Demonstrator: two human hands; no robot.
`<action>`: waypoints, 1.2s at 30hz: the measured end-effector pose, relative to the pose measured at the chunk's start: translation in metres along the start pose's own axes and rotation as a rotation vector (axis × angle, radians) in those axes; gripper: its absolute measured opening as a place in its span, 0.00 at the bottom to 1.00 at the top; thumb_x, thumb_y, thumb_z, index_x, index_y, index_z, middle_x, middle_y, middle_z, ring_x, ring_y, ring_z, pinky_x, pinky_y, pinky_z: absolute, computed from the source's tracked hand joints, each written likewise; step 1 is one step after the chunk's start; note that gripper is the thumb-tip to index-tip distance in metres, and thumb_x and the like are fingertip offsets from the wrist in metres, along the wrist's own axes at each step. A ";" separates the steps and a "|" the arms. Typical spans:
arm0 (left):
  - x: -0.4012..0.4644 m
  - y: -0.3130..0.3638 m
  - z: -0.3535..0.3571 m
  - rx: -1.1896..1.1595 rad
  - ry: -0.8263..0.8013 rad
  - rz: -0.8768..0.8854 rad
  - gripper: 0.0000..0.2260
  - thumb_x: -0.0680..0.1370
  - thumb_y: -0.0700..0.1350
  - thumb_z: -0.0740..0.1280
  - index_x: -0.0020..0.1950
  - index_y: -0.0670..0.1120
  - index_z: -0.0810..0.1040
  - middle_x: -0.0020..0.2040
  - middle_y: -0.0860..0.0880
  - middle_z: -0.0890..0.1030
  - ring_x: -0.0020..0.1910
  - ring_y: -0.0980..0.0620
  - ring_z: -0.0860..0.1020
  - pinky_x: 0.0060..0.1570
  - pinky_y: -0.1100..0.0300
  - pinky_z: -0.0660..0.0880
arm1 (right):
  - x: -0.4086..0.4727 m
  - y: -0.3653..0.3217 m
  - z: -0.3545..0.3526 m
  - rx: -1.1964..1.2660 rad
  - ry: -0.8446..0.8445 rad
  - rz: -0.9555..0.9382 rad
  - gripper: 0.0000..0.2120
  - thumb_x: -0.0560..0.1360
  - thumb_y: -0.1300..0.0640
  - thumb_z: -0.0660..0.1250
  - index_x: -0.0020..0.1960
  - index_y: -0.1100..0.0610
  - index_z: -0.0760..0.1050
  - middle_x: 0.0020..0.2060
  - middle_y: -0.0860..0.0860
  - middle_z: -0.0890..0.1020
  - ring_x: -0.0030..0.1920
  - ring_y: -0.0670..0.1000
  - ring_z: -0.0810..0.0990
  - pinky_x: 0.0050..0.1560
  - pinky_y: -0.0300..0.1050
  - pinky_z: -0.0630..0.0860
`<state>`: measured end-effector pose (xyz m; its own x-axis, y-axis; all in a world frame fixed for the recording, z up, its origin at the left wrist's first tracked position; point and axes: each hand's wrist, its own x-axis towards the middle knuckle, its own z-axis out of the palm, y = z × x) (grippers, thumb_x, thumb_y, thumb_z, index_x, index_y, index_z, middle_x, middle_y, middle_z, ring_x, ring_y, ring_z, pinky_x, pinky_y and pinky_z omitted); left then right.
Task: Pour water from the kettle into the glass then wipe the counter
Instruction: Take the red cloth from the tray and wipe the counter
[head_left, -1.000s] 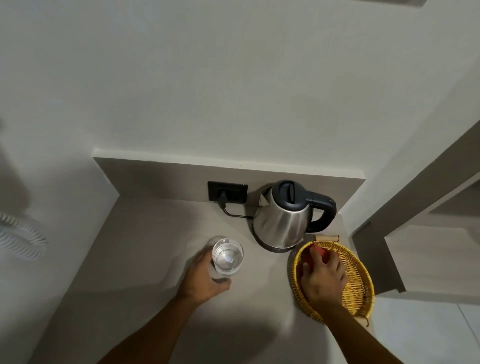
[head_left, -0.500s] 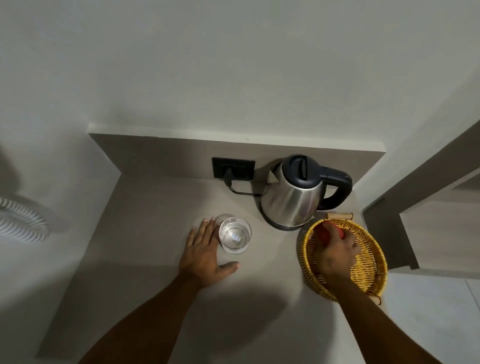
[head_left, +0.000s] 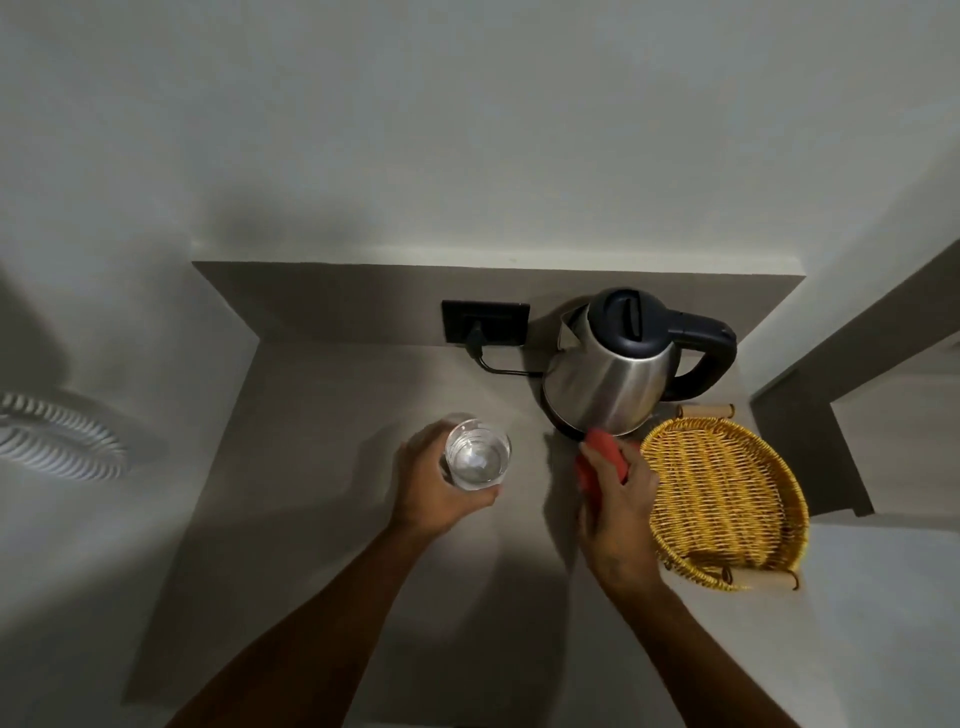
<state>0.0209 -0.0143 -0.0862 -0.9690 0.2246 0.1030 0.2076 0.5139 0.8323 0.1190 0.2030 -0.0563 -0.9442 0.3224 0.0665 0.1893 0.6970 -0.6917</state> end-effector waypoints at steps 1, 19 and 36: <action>0.000 -0.004 -0.007 -0.006 -0.001 -0.010 0.32 0.59 0.54 0.86 0.60 0.53 0.82 0.56 0.55 0.86 0.55 0.52 0.85 0.53 0.50 0.83 | -0.009 -0.001 0.010 0.023 -0.055 -0.051 0.26 0.72 0.62 0.69 0.68 0.48 0.70 0.72 0.53 0.63 0.71 0.57 0.60 0.69 0.61 0.65; -0.007 0.007 -0.110 0.149 0.128 -0.084 0.34 0.56 0.56 0.83 0.58 0.46 0.81 0.54 0.49 0.86 0.53 0.45 0.84 0.59 0.37 0.79 | 0.052 -0.028 0.090 -0.428 -0.191 -0.105 0.25 0.79 0.40 0.52 0.74 0.46 0.58 0.75 0.59 0.59 0.72 0.63 0.59 0.68 0.62 0.62; -0.038 0.000 -0.117 0.167 0.111 -0.152 0.35 0.56 0.53 0.86 0.60 0.48 0.82 0.55 0.50 0.86 0.55 0.46 0.85 0.61 0.38 0.78 | 0.044 -0.026 0.088 -0.475 -0.248 -0.136 0.25 0.79 0.41 0.52 0.74 0.46 0.58 0.74 0.60 0.60 0.70 0.63 0.61 0.67 0.60 0.62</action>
<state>0.0421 -0.1197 -0.0258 -0.9977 0.0465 0.0503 0.0685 0.6669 0.7420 0.0486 0.1428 -0.0989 -0.9929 0.0892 -0.0785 0.1080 0.9528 -0.2839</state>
